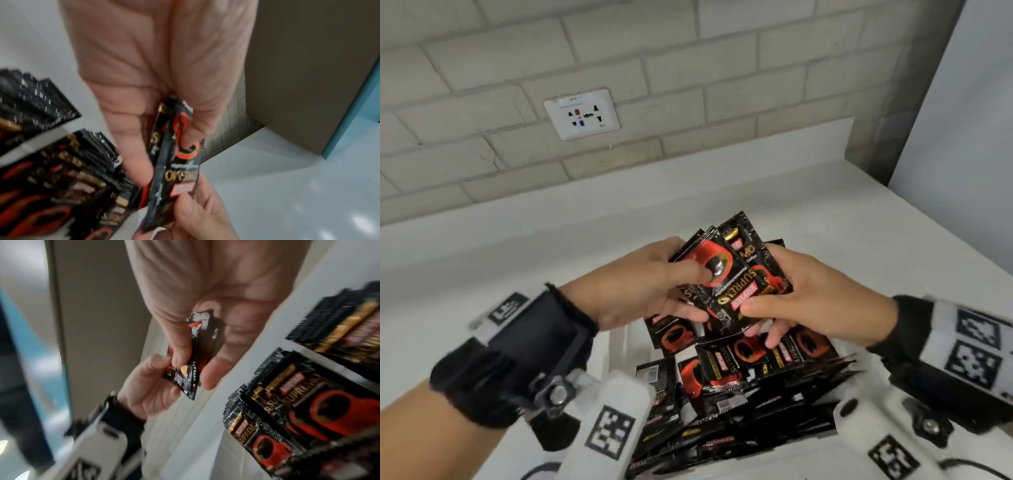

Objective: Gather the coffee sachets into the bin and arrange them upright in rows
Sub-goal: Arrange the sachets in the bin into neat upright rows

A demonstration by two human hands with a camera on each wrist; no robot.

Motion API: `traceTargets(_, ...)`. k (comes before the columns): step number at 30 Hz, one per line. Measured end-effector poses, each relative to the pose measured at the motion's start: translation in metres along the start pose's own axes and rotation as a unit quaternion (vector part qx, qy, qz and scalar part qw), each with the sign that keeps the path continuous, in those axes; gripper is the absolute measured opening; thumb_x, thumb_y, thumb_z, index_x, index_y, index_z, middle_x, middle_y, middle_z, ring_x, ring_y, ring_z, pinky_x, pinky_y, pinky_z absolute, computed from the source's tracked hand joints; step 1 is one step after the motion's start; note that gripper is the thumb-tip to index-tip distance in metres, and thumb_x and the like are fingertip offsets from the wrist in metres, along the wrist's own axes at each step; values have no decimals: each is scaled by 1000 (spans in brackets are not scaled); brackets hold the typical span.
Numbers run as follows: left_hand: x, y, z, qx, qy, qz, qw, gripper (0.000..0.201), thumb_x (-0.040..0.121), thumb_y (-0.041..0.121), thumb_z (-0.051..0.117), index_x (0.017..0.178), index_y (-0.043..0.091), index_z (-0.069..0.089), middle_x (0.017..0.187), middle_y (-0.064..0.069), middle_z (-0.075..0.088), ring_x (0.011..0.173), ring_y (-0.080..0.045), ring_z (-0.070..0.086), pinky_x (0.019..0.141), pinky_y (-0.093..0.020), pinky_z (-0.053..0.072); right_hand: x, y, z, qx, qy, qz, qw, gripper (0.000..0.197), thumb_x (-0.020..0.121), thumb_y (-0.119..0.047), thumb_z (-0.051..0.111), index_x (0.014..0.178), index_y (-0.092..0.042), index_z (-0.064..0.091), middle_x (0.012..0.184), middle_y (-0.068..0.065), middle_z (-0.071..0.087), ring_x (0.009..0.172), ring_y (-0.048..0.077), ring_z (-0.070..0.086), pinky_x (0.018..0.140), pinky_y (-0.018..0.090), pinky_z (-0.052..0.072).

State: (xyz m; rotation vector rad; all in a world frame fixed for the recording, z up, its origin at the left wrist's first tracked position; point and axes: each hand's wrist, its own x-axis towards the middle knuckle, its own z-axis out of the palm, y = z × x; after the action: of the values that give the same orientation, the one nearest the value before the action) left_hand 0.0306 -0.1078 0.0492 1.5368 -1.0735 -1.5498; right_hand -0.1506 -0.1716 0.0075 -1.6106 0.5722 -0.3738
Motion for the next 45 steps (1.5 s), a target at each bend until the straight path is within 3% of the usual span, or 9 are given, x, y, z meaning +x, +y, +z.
traceTargets(8, 19, -32, 42, -46, 74, 126, 988, 48, 69, 31, 74, 100, 1, 53, 98, -13, 61, 86, -27, 58, 68, -21, 55, -26, 29, -21, 227, 21, 15, 973, 86, 47, -41, 87, 120, -19, 48, 96, 8, 69, 77, 23, 69, 58, 23, 55)
traceTargets(11, 16, -40, 61, 35, 96, 167, 981, 37, 71, 32, 63, 107, 22, 60, 101, 9, 72, 93, -7, 66, 77, -18, 52, -26, 31, -11, 186, 46, 5, 981, 65, 66, -31, 78, 122, -28, 44, 107, 8, 62, 83, 20, 68, 63, 24, 53)
traceTargets(16, 19, -53, 70, 44, 122, 182, 975, 25, 88, 15, 59, 110, 26, 56, 103, 6, 70, 96, -4, 65, 82, -17, 50, -28, 26, 6, 54, 31, -39, 997, 49, 86, -13, 62, 123, -32, 37, 108, -15, 59, 95, -10, 58, 81, 14, 49)
traceTargets(19, 18, -59, 73, 9, 119, 168, 979, 25, 89, 12, 56, 112, 23, 53, 104, 3, 69, 95, -11, 65, 80, -22, 53, -31, 28, 9, 9, 52, -63, 997, 53, 75, -36, 66, 121, -41, 39, 120, -5, 52, 108, 0, 56, 90, 22, 50)
traceTargets(22, 16, -62, 76, -41, 115, 156, 980, 24, 88, 17, 57, 112, 19, 53, 103, -4, 68, 88, -20, 65, 76, -31, 55, -32, 31, 5, 48, 87, -65, 993, 63, 68, -43, 75, 119, -46, 39, 119, -6, 56, 103, 9, 63, 82, 29, 55)
traceTargets(28, 15, -70, 81, -95, 124, 168, 973, 42, 71, 26, 64, 111, 17, 57, 100, 4, 72, 95, -7, 66, 76, -14, 50, -35, 36, 3, 45, 151, -56, 986, 32, 77, -7, 68, 102, -25, 59, 97, -8, 69, 73, 10, 67, 61, 26, 55)
traceTargets(31, 11, -77, 80, -88, 108, 164, 977, 43, 67, 29, 67, 109, 22, 61, 98, 8, 72, 93, -3, 66, 72, -9, 48, -41, 38, 2, 27, 140, -69, 987, 30, 74, -14, 69, 102, -25, 61, 96, -9, 70, 73, 8, 66, 62, 23, 54)
traceTargets(39, -4, -95, 61, -47, 29, 169, 984, 66, 56, 78, 65, 104, 33, 64, 102, 0, 68, 94, -17, 62, 81, -31, 46, -70, 33, -13, -187, 98, -49, 976, 35, 79, -12, 68, 98, -41, 64, 96, -18, 63, 87, 1, 61, 73, 11, 45)
traceTargets(45, -10, -79, 74, 30, -94, 140, 985, 45, 74, 33, 68, 115, 21, 54, 101, 6, 67, 99, -9, 62, 87, -18, 46, -72, 8, -4, -464, -79, -78, 879, 57, 82, -26, 51, 119, -58, 23, 103, -15, 41, 100, -3, 40, 79, 15, 37)
